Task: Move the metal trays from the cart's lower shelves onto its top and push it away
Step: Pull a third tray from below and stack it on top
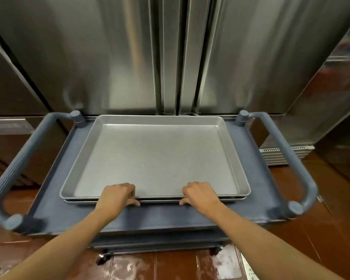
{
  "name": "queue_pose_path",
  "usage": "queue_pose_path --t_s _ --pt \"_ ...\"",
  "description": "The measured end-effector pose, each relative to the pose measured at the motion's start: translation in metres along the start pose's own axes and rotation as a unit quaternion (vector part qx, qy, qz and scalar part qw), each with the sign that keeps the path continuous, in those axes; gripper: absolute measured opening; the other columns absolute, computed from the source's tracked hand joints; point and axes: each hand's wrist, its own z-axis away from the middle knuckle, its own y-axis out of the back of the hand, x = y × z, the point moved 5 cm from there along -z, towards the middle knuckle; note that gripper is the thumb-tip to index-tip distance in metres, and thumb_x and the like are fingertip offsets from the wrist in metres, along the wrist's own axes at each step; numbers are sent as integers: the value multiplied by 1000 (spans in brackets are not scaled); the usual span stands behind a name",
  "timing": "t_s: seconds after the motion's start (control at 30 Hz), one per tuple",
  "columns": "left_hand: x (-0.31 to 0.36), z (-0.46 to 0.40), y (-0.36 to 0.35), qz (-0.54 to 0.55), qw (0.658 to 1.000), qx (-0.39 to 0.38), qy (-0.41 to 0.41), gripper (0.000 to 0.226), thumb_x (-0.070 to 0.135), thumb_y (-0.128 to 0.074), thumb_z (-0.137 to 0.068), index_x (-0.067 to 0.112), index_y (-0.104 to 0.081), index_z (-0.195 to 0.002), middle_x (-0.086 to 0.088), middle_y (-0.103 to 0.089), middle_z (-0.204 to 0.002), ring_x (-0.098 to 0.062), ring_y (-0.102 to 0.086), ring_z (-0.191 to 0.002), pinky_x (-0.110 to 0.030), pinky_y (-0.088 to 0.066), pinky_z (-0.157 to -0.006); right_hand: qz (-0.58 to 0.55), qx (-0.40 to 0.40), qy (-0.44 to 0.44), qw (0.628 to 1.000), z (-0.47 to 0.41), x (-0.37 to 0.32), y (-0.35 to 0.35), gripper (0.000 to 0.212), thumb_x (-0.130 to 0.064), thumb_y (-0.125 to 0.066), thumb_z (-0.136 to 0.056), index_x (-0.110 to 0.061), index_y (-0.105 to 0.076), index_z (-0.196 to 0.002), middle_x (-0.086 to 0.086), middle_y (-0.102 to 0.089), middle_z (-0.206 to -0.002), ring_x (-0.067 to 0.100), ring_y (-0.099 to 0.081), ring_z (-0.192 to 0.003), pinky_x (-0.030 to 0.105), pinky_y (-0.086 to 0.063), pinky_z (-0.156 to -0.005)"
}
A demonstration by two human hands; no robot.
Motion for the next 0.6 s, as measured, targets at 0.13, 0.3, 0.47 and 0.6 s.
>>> queue_pose_path --t_s 0.13,0.3,0.47,0.6 --pt "-5 6 -11 109 993 2 43 46 69 -63 -75 25 -64 -87 8 -71 -86 -14 -65 -80 -26 -39 -62 -42 -41 -29 998 3 3 -13 47 -49 -55 -91 -5 -64 -106 13 -65 -110 31 -60 -99 39 -46 -77" --pt "-2 4 -12 109 993 -32 41 42 67 -59 -80 26 -65 -87 7 -71 -88 -15 -63 -79 -27 -44 -65 -51 -36 -37 997 6 1 -11 46 -47 -53 -93 -5 -62 -109 13 -64 -111 29 -59 -99 39 -46 -77" --pt "-2 5 -14 105 993 -25 48 38 65 -60 -81 27 -63 -84 7 -71 -86 -13 -62 -76 -25 -40 -63 -51 -28 -40 998 9 -1 -11 42 -44 -53 -94 -5 -63 -104 12 -64 -105 27 -59 -93 36 -43 -70" --pt "-2 10 -19 117 991 -1 58 36 62 -59 -83 26 -62 -83 6 -70 -86 -14 -61 -74 -26 -39 -62 -55 -22 -47 997 11 -1 -13 39 -42 -51 -96 -5 -63 -102 13 -64 -104 27 -59 -92 36 -44 -71"
